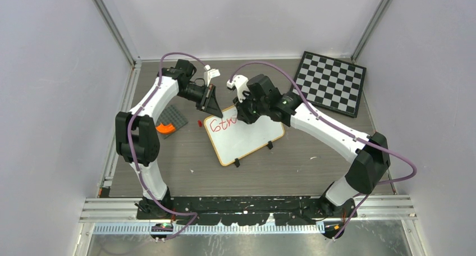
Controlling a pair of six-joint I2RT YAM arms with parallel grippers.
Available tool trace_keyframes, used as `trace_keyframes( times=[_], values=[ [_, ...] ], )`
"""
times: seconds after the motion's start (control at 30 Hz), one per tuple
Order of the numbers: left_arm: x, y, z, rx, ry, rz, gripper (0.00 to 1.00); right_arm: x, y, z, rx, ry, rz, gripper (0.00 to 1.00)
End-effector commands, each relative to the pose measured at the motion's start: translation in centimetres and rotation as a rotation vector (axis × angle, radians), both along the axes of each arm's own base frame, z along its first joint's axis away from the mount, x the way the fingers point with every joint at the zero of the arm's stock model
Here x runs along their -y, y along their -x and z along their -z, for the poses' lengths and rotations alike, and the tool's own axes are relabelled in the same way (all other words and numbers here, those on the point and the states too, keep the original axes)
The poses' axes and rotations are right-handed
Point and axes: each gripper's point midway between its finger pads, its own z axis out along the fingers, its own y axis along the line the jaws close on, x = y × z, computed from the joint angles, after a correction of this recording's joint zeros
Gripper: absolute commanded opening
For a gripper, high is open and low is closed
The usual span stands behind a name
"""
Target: Write a sentence on the whiteboard
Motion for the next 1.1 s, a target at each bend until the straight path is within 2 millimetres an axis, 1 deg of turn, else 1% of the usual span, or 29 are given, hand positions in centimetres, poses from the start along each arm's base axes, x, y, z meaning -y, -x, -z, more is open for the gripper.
trace_keyframes(
  times=[0.0, 0.1, 0.17, 0.3, 0.53, 0.63, 0.9, 1.07],
  values=[
    [0.1, 0.2, -0.7, -0.001, -0.002, 0.003, 0.0, 0.4, -0.6, -3.1, 0.063, -0.065, 0.004, 0.0],
    [0.2, 0.2, -0.8, 0.001, 0.001, 0.003, 0.0, 1.0, -0.6, -3.5, 0.064, -0.074, 0.008, 0.0],
    [0.2, 0.1, -0.8, 0.0, 0.001, 0.003, 0.0, 1.3, -0.4, -3.3, 0.061, -0.068, 0.006, 0.0],
    [0.2, 0.1, -0.8, 0.0, 0.001, 0.003, 0.0, 1.5, -0.5, -2.5, 0.058, -0.044, 0.011, 0.0],
    [0.2, 0.1, -0.7, -0.002, 0.0, 0.005, 0.0, 1.2, -1.2, -1.2, 0.049, -0.02, 0.017, 0.0],
    [0.2, 0.1, -0.7, 0.002, -0.002, 0.004, 0.0, 1.4, -1.3, -0.6, 0.046, -0.006, 0.024, 0.0],
    [0.1, 0.2, -0.7, 0.003, -0.005, 0.004, 0.0, 2.0, -0.5, 0.0, 0.03, 0.001, 0.023, 0.0],
    [0.1, 0.2, -0.7, 0.005, -0.006, 0.003, 0.0, 1.9, -0.3, 0.1, 0.019, -0.003, 0.016, 0.0]
  ],
)
